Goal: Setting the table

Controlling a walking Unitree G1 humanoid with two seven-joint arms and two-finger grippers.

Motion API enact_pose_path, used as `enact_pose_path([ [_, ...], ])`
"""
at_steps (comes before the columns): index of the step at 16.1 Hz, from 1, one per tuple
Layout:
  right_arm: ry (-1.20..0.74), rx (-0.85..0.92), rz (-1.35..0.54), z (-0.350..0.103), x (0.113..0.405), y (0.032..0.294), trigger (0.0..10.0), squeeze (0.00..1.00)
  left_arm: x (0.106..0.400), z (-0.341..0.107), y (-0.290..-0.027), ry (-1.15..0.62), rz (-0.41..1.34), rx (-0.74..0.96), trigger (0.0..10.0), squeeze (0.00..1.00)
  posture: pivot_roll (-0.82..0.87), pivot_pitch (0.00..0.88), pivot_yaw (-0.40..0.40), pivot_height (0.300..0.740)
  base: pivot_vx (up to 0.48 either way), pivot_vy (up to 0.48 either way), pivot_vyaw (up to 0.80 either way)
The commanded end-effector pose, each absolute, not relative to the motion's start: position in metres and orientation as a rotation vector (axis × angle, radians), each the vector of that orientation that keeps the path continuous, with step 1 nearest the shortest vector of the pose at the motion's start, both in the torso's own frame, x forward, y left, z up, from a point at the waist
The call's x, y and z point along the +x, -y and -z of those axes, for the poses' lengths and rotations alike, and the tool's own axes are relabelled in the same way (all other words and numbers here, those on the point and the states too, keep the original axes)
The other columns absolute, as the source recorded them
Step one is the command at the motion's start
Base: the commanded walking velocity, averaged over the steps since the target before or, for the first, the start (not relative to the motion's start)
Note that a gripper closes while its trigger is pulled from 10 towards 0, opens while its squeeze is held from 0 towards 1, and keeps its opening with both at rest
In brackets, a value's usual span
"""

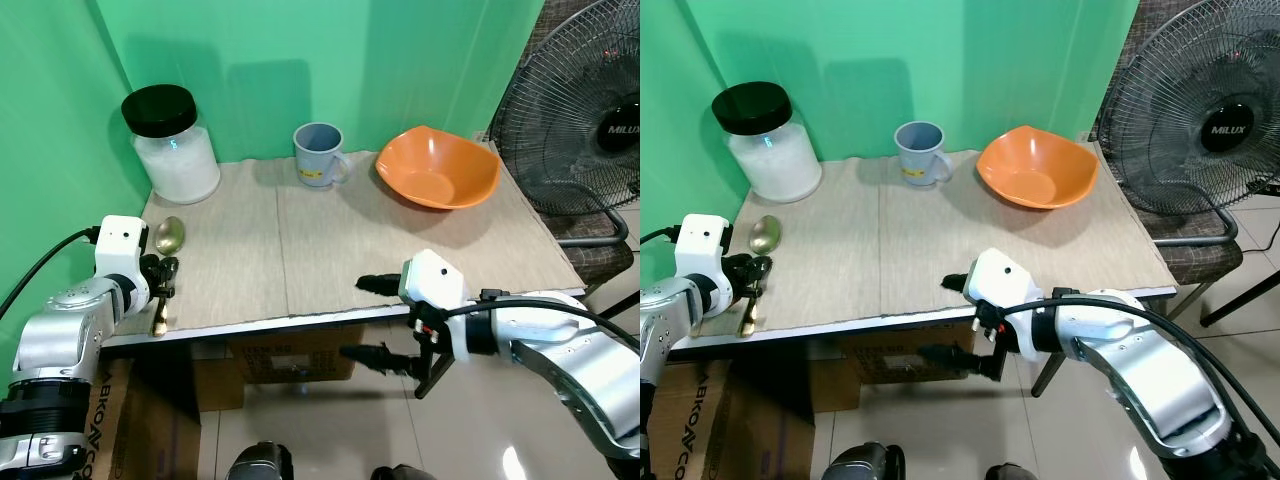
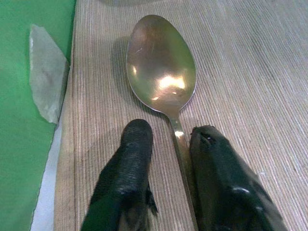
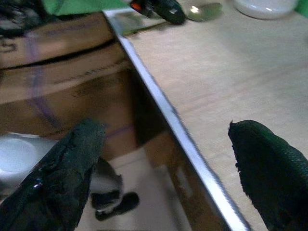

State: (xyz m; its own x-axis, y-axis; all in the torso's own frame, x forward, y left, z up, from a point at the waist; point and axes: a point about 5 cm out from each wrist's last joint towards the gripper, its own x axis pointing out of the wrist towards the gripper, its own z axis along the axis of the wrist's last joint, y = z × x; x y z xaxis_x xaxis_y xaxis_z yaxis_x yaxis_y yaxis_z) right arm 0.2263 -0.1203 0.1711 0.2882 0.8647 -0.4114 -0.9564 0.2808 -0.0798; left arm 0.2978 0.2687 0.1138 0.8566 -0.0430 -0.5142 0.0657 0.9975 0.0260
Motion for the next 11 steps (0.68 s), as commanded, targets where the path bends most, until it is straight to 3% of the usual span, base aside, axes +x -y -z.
enact_pose_path([
  [1,-0.279,-0.344,-1.280,-0.1777,0.2222,0.1207,10.0,0.00,0.2929,-0.1086,-0.2716,-0.578,0.058,0.035,0.0,0.00,0.10,0.091,0.018,0.740,0.000,0.000,0.00],
  [11,-0.280,-0.342,-1.306,-0.1782,0.2179,0.1208,10.0,0.00,0.2956,-0.1110,-0.2686,-0.570,0.084,0.026,0.0,0.00,0.10,0.093,0.030,0.740,0.000,0.000,0.00],
])
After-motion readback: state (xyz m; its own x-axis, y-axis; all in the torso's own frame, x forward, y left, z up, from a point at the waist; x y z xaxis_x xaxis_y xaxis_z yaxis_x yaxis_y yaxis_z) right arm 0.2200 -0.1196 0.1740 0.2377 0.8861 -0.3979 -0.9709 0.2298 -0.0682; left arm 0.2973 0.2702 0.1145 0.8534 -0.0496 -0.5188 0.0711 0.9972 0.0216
